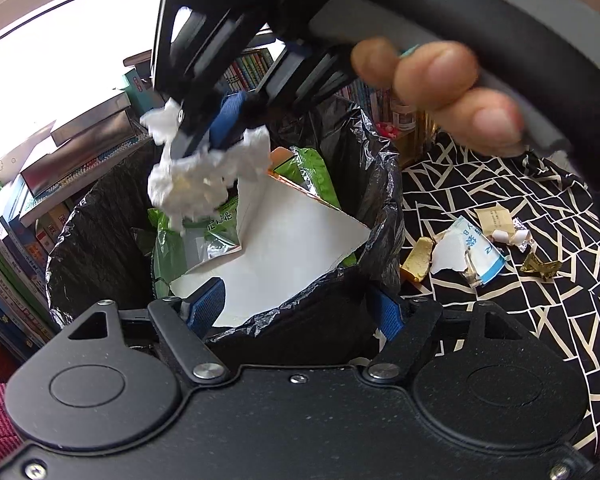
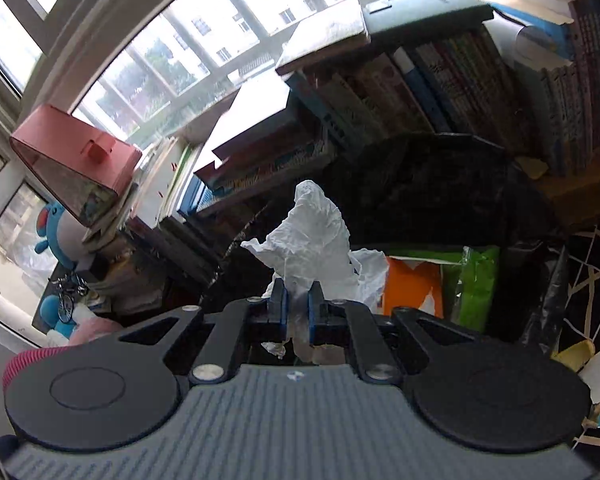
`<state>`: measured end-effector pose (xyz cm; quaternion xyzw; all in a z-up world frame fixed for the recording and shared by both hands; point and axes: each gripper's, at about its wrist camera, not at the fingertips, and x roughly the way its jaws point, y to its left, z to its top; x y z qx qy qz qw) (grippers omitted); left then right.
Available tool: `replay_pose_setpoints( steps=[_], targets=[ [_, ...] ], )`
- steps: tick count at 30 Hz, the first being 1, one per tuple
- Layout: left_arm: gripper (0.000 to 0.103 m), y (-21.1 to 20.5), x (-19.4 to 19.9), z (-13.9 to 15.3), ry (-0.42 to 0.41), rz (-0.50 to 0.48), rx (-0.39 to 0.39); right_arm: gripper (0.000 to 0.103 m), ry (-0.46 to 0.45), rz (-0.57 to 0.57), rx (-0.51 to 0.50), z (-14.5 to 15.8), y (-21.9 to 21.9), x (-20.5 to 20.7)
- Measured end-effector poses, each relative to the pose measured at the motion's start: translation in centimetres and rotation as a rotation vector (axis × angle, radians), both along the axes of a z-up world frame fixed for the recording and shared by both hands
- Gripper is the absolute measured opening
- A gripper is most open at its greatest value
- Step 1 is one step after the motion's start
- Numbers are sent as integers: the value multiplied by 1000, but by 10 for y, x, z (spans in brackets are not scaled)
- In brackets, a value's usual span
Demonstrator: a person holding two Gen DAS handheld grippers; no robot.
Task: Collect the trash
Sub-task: 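Carry the white tissue into the black bin and open the right gripper, then move the right gripper back down to the trash on the cloth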
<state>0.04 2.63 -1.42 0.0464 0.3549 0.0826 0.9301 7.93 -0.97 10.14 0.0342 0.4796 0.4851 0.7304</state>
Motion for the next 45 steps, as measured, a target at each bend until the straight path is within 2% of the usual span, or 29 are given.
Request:
replay_pose_setpoints(
  steps=[2, 4, 5, 7, 9, 12, 18, 23, 26, 28, 36, 41, 45],
  targets=[
    [75, 1, 0, 1, -1, 0, -9, 20, 22, 25, -103, -13, 19, -1],
    [75, 2, -1, 2, -4, -1, -17, 24, 32, 36, -162, -24, 27, -4],
    [75, 2, -2, 3, -7, -3, -18, 34, 38, 40, -169, -27, 27, -5],
    [75, 3, -2, 3, -8, -6, -22, 62, 50, 42, -149, -28, 25, -6],
    [75, 3, -3, 4, -8, -7, -25, 69, 48, 38, -125, -24, 21, -7],
    [75, 4, -3, 5, -7, -7, -32, 71, 23, 22, -107, -12, 13, -6],
    [75, 4, -5, 6, -5, -3, -29, 82, -36, -55, 12, 16, -30, -3],
    [75, 2, -4, 6, -6, -6, -22, 88, -135, -194, 100, 27, -84, -2],
    [75, 0, -4, 5, -9, -10, -15, 95, -210, -291, 107, 28, -117, -1],
    [75, -1, -4, 6, -13, -11, -8, 102, -231, -360, 102, 22, -138, 1],
    [75, -3, -5, 7, -24, -6, 7, 103, -195, -579, -5, -29, -196, 18],
    [75, -4, -5, 7, -25, -5, 9, 103, -129, -642, -84, -67, -208, 30],
    [75, -3, -5, 7, -26, -7, 8, 103, -108, -659, -87, -100, -212, 33]
  ],
)
